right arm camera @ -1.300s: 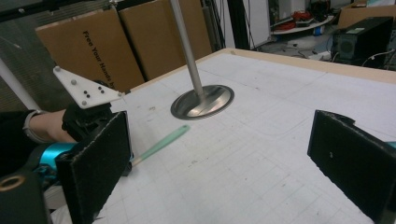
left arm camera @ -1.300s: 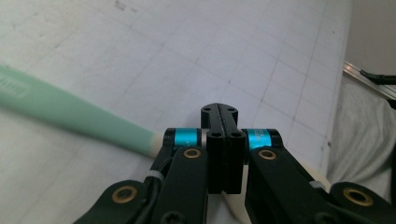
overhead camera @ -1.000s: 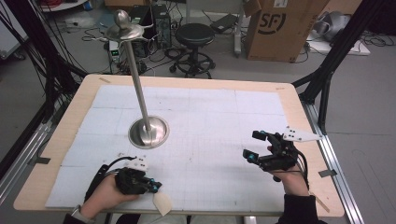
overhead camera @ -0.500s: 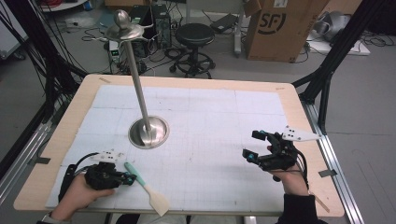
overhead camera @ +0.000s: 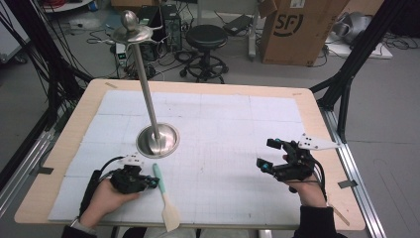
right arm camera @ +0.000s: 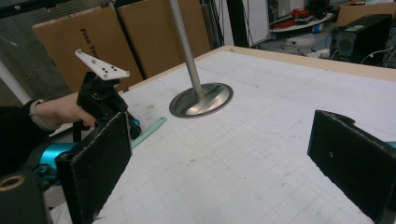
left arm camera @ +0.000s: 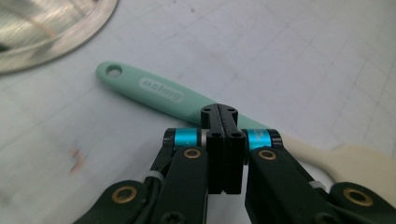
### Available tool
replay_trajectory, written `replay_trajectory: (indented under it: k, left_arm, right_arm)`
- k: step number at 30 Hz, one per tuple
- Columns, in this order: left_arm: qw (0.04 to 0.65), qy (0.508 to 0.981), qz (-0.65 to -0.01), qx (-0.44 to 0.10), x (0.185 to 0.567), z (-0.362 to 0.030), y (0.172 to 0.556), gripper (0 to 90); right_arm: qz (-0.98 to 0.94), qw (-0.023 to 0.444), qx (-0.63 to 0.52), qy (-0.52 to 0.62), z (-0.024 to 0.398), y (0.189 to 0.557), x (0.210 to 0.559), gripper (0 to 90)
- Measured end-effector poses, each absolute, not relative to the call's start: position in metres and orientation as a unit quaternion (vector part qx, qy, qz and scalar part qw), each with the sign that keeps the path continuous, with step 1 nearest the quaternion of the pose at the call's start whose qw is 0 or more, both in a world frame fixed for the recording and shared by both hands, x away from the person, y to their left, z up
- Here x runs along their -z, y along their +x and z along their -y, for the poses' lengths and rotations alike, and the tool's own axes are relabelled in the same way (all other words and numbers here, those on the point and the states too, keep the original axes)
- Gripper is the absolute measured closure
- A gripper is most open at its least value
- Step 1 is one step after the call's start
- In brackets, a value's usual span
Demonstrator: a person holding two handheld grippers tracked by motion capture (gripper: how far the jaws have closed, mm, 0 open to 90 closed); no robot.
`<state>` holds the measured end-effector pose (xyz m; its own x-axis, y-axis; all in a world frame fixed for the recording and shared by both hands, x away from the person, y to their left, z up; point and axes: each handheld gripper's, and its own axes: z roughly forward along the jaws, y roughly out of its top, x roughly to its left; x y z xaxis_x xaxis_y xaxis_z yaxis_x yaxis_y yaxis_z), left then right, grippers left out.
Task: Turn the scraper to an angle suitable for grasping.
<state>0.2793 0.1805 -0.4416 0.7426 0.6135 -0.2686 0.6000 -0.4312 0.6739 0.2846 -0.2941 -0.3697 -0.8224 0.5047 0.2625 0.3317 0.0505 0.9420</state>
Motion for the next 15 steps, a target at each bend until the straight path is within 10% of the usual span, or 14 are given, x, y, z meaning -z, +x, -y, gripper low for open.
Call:
replay_trajectory:
  k: [15]
  left_arm:
    - [0.398,0.875,-0.276,-0.007,0.442,-0.078,0.281,90.0]
  right_arm:
    - [-0.72,0.068,-0.626,0.291,0.296,0.286,0.37,5.1]
